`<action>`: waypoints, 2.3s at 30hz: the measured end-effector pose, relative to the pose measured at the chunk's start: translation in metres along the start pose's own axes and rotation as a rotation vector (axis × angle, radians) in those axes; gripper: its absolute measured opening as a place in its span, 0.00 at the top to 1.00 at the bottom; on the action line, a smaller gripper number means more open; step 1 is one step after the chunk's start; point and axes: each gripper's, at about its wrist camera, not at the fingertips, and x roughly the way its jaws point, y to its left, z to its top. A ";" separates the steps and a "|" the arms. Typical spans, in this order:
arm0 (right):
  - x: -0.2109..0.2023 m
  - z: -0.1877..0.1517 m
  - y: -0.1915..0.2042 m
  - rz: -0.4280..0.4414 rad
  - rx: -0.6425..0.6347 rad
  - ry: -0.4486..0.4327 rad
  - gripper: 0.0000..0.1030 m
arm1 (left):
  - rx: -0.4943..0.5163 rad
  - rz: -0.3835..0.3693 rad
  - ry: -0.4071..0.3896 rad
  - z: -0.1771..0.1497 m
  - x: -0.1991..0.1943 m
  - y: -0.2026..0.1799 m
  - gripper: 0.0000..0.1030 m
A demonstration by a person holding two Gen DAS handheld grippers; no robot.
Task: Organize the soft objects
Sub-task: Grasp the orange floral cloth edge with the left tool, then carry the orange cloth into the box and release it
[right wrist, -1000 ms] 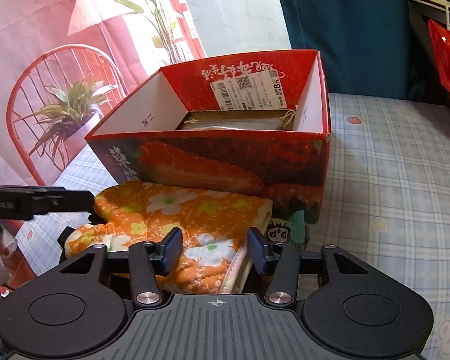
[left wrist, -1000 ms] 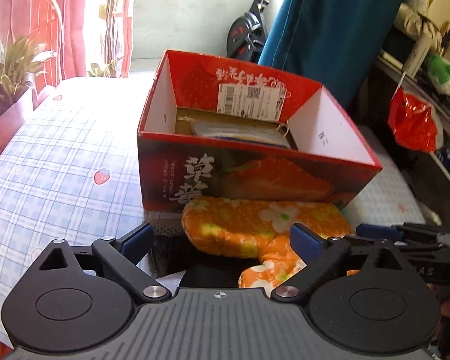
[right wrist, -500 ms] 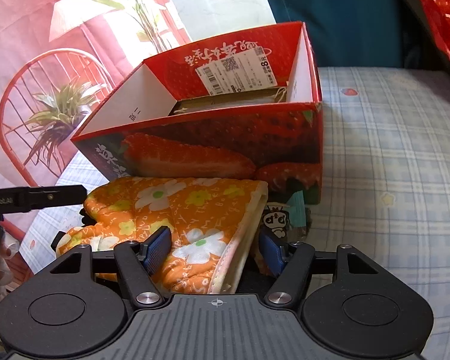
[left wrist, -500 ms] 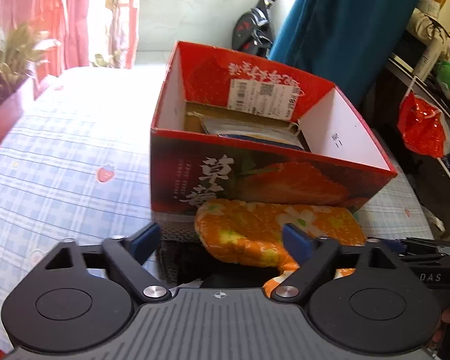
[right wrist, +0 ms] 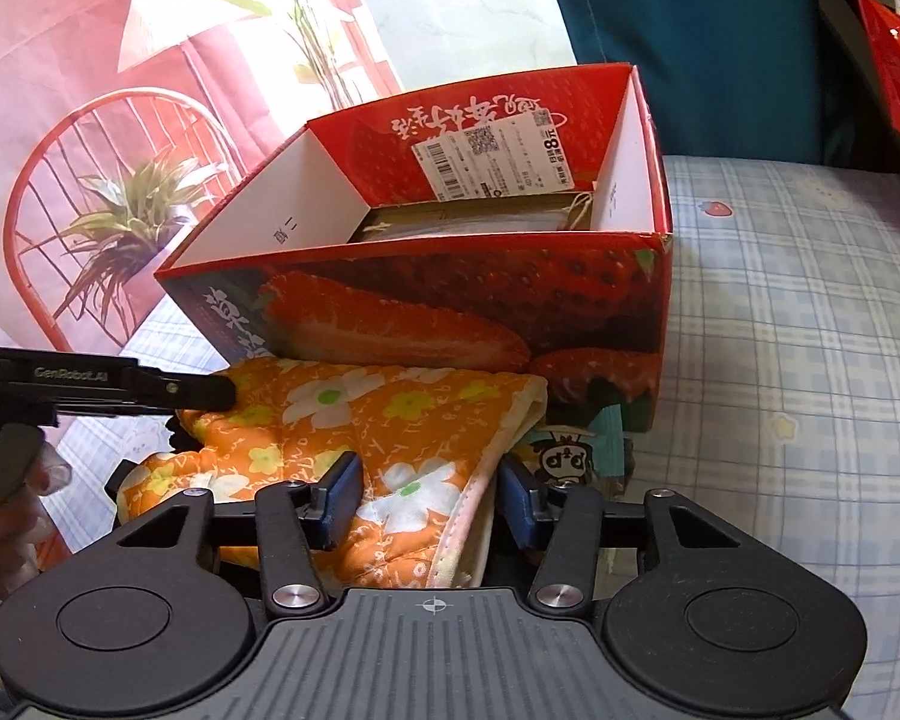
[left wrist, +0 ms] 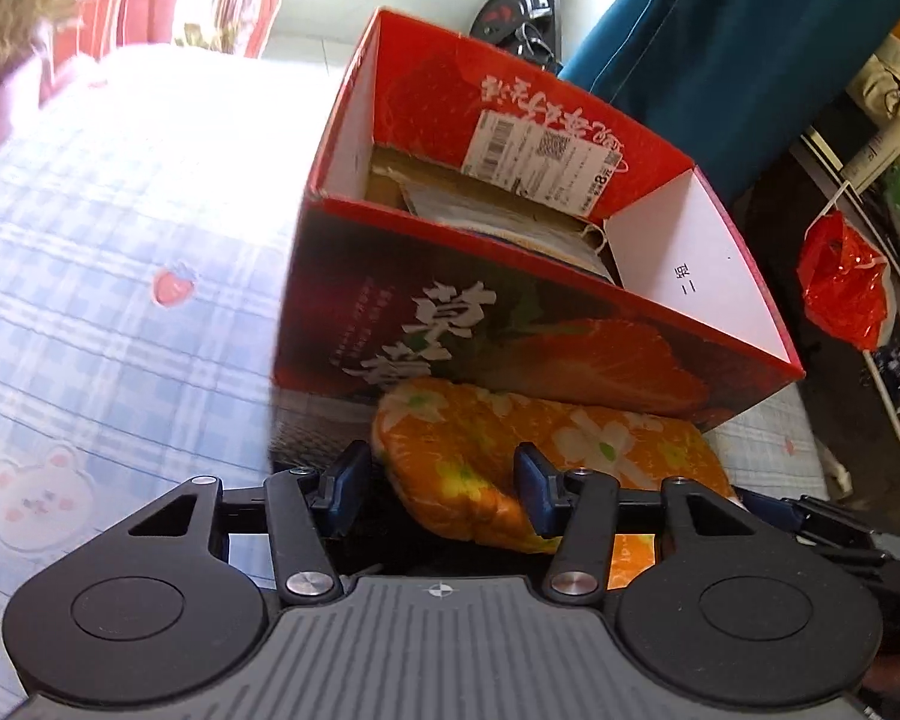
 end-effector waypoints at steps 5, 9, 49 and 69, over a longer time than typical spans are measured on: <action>0.002 0.001 -0.002 0.010 0.011 0.004 0.55 | 0.019 -0.003 0.005 -0.002 0.007 -0.005 0.57; 0.006 0.000 -0.009 0.035 0.065 0.016 0.53 | 0.045 -0.015 -0.026 -0.003 0.001 -0.008 0.75; -0.030 0.143 0.029 0.049 -0.255 -0.188 0.90 | 0.261 0.021 -0.318 0.110 -0.050 -0.059 0.80; 0.120 0.182 -0.024 -0.135 -0.031 0.076 0.91 | 0.286 0.155 -0.108 0.177 0.061 -0.053 0.76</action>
